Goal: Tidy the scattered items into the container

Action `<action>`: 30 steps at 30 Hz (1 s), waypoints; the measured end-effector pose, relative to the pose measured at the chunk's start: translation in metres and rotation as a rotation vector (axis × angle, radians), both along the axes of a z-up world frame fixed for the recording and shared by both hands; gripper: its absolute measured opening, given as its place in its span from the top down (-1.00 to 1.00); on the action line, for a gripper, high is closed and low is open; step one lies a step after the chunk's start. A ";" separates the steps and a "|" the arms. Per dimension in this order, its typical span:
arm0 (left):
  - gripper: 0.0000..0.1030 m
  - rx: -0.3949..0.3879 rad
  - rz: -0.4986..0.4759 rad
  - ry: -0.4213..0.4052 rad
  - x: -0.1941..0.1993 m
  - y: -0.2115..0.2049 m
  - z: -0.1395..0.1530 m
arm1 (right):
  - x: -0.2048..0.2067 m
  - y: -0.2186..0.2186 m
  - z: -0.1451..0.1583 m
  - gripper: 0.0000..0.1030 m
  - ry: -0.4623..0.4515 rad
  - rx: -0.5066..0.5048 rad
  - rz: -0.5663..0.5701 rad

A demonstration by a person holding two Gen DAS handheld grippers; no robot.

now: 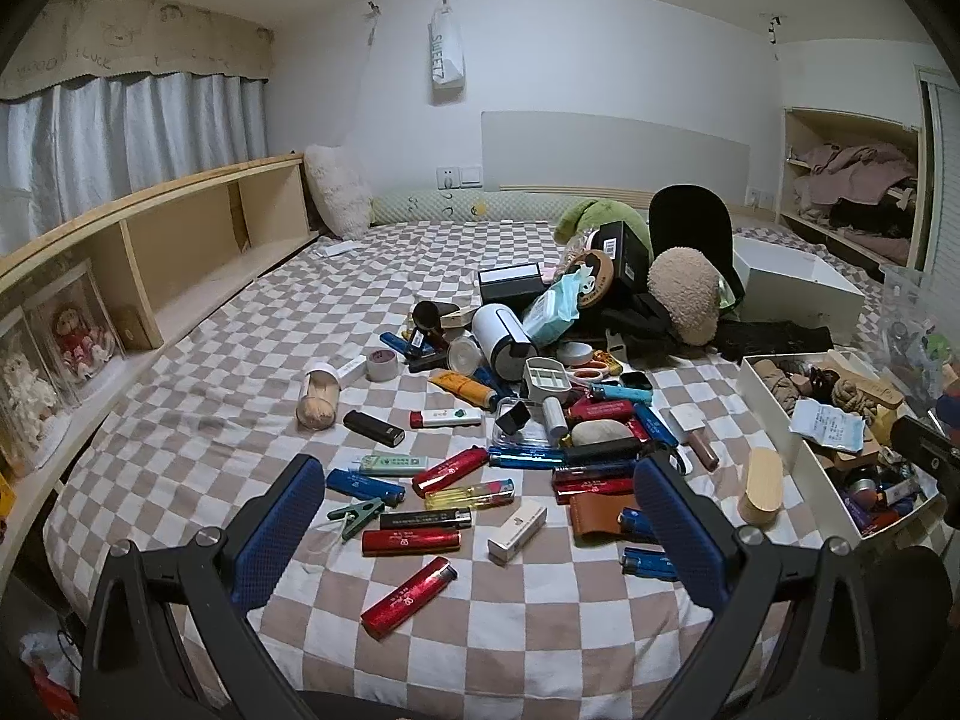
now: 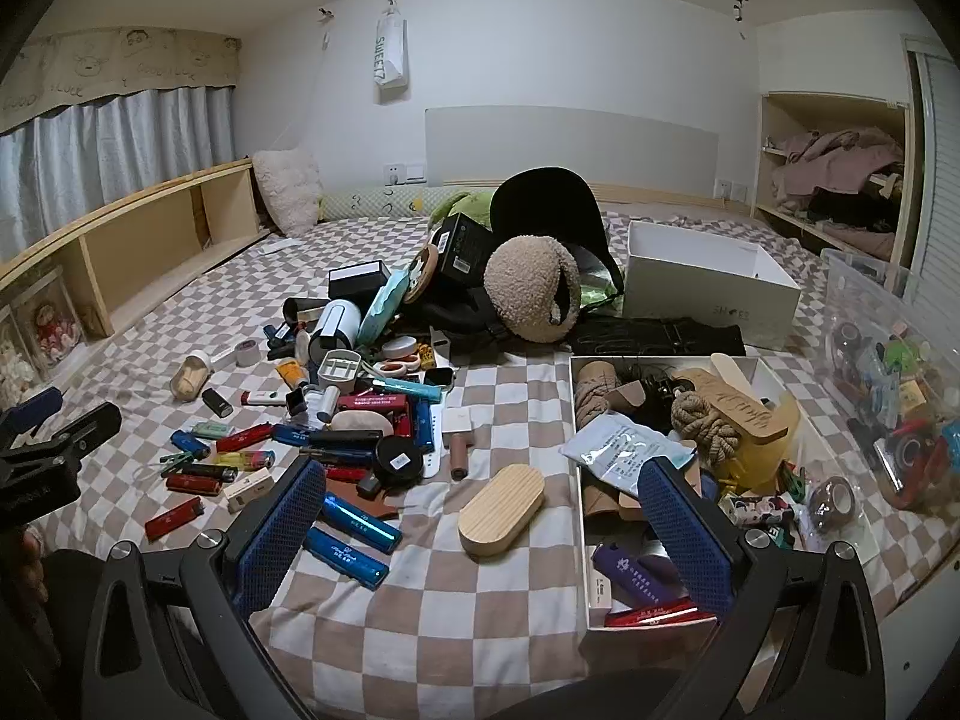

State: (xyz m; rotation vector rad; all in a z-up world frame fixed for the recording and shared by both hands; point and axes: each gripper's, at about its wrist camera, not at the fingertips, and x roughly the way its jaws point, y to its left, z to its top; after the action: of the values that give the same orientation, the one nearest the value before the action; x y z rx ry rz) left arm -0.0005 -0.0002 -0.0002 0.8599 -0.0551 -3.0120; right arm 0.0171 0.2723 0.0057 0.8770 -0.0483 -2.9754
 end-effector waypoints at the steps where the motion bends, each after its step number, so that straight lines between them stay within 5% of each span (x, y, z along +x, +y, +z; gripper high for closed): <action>1: -1.00 -0.005 0.000 -0.001 -0.001 0.000 0.000 | 0.000 0.000 0.000 -1.00 0.000 0.001 0.000; 30: -1.00 -0.015 0.001 0.008 0.001 -0.009 -0.001 | -0.004 -0.002 -0.004 -1.00 -0.025 0.009 -0.002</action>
State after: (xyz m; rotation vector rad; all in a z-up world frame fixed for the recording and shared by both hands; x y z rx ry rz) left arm 0.0008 -0.0094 -0.0016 0.8462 -0.0774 -3.0098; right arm 0.0134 0.2698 0.0013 0.9156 -0.0366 -2.9686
